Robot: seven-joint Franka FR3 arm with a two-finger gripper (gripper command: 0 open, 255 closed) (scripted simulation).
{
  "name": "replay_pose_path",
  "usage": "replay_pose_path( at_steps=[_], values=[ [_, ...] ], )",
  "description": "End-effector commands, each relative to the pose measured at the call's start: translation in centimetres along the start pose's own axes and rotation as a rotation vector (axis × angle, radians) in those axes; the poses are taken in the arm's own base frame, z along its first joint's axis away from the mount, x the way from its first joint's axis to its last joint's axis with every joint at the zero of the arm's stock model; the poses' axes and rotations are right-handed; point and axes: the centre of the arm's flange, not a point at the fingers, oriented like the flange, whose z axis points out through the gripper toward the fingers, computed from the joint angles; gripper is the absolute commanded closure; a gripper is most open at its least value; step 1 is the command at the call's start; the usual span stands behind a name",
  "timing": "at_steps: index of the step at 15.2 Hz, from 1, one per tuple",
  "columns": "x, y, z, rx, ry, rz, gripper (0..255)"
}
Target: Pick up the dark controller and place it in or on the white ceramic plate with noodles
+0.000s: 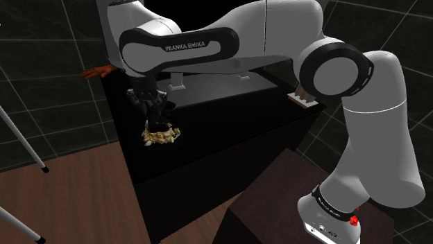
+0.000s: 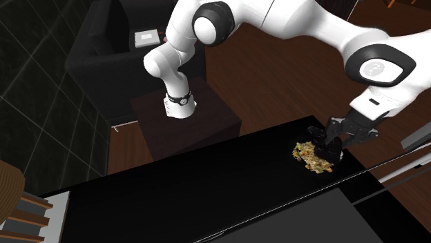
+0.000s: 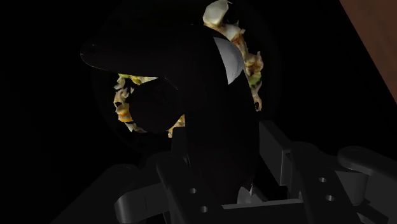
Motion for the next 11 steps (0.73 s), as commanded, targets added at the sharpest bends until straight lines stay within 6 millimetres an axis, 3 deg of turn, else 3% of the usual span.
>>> replay_pose_path(
  at_steps=[1,3,11],
  values=[
    [-0.2,0.0,1.0,0.001,0.000,0.000,255],
    [-0.3,-0.2,2.5,0.001,0.000,0.000,255],
    [-0.3,-0.2,2.5,0.001,0.000,0.000,255]
  ],
)
